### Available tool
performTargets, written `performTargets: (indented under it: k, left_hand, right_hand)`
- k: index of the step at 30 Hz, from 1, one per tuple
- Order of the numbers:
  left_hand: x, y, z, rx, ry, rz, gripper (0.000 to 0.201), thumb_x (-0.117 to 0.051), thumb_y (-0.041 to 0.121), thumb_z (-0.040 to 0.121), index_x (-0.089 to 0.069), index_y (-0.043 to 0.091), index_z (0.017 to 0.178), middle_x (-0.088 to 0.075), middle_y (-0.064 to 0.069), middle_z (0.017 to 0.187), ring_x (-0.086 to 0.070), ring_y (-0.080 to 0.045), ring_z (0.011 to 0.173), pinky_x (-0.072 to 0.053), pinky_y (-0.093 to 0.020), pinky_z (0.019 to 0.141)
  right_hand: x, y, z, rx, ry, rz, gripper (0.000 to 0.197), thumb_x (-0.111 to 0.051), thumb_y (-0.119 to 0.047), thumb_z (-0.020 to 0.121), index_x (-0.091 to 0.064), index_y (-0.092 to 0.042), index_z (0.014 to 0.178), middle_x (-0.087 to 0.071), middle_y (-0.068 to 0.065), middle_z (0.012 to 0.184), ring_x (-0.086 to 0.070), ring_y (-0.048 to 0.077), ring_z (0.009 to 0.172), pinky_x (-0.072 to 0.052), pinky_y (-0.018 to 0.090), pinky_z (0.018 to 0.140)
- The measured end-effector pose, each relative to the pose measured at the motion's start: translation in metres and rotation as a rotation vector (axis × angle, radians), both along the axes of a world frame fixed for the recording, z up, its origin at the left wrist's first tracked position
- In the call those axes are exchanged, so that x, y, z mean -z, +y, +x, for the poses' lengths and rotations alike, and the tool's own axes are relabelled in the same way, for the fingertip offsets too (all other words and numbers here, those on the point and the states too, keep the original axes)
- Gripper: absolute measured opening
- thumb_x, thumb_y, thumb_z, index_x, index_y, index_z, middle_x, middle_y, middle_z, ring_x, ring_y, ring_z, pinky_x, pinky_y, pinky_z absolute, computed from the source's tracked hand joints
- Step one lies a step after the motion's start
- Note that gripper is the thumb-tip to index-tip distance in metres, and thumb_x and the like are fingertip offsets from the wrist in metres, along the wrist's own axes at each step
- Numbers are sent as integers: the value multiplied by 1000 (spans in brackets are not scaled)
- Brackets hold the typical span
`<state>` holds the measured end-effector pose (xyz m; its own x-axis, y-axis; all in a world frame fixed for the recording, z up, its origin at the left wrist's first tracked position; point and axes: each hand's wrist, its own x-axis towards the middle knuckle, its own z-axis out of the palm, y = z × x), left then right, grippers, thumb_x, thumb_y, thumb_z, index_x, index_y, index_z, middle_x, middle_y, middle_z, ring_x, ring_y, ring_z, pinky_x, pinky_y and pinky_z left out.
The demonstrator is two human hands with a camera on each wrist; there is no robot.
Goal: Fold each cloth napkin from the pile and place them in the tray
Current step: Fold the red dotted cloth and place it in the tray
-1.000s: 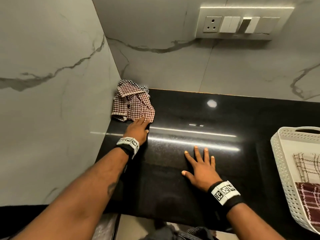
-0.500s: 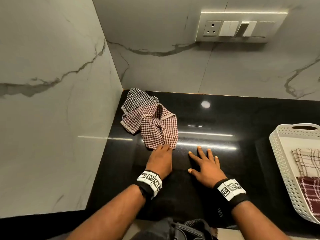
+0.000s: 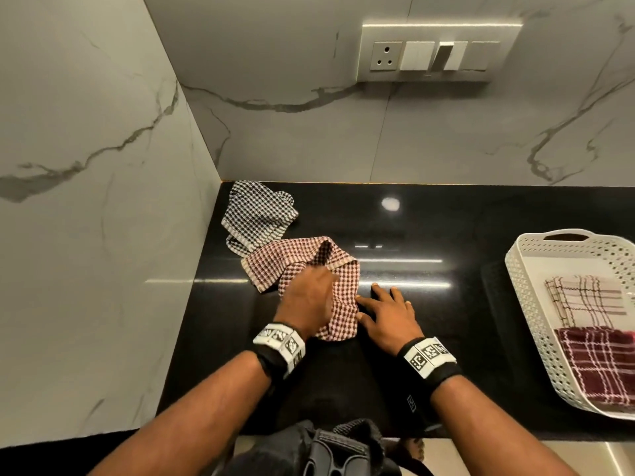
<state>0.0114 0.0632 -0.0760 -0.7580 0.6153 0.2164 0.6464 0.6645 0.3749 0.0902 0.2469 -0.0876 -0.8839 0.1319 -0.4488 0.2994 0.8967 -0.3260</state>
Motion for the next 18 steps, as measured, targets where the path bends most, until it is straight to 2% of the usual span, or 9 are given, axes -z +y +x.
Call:
performTargets:
  k: [2, 4, 6, 8, 10, 13, 15, 17, 18]
  left_hand:
    - [-7, 1, -30, -116, 80, -58, 49, -63, 11, 84, -54, 14, 132, -54, -5, 128, -51, -23, 115, -45, -39, 101]
    - [-14, 1, -56, -248, 12, -185, 61, -65, 20, 86, -43, 16, 142, -45, -6, 141, -43, -26, 129, -38, -42, 110]
    - [-14, -1, -76, -289, -66, -300, 49, -62, 28, 90, -49, 18, 136, -51, -5, 136, -47, -26, 125, -40, -42, 107]
    - [-17, -2, -89, -272, -79, -367, 27, -54, 31, 93, -63, 18, 115, -63, -4, 116, -54, -25, 109, -45, -41, 98]
    - [-20, 0, -94, -259, -97, -343, 23, -49, 32, 95, -65, 17, 102, -65, -4, 103, -57, -25, 99, -47, -41, 92]
    - [-24, 8, -93, -216, -60, -265, 20, -50, 33, 96, -60, 17, 104, -63, -4, 101, -59, -24, 97, -48, -41, 92]
    - [-25, 10, -94, -222, -86, -227, 31, -63, 38, 91, -54, 19, 114, -59, -2, 112, -58, -22, 105, -48, -42, 96]
    - [-23, 9, -99, -269, -175, -241, 59, -72, 41, 85, -47, 19, 133, -54, -4, 131, -54, -23, 120, -45, -44, 104]
    - [-23, 10, -102, -267, -200, -271, 61, -71, 40, 86, -47, 19, 138, -53, -5, 136, -53, -24, 124, -44, -44, 106]
  right_hand:
    - [-5, -2, -5, 15, 12, 4, 47, -43, -53, 99, -44, -43, 145, -25, 3, 161, -12, 35, 149, -16, 64, 117]
    - [-11, -5, -10, 28, 2, 9, 42, -45, -50, 98, -54, -39, 138, -36, 6, 151, -23, 37, 143, -25, 62, 114]
    - [-16, -11, -17, 37, -39, 27, 39, -47, -50, 96, -63, -33, 128, -46, 8, 137, -37, 38, 132, -36, 57, 108]
    - [-22, -16, -29, 48, -65, 40, 42, -49, -51, 92, -66, -22, 118, -55, 12, 125, -52, 37, 117, -46, 51, 100]
    - [-30, -22, -42, 103, 30, -30, 44, -54, -47, 90, -62, -15, 119, -62, 13, 122, -60, 33, 109, -51, 45, 96]
    - [-41, -31, -62, 153, 226, -154, 65, -58, -40, 91, -37, -12, 147, -48, 14, 145, -49, 30, 131, -42, 44, 109]
    - [-51, -38, -72, 139, 251, -177, 75, -58, -38, 93, -24, -12, 155, -36, 11, 156, -39, 28, 141, -36, 43, 115]
    - [-53, -44, -80, 126, 237, -195, 75, -58, -34, 94, -22, -11, 156, -35, 12, 157, -39, 27, 141, -34, 41, 114]
    - [-53, -46, -82, 122, 227, -204, 72, -58, -32, 94, -24, -9, 154, -39, 13, 155, -42, 28, 139, -36, 40, 112]
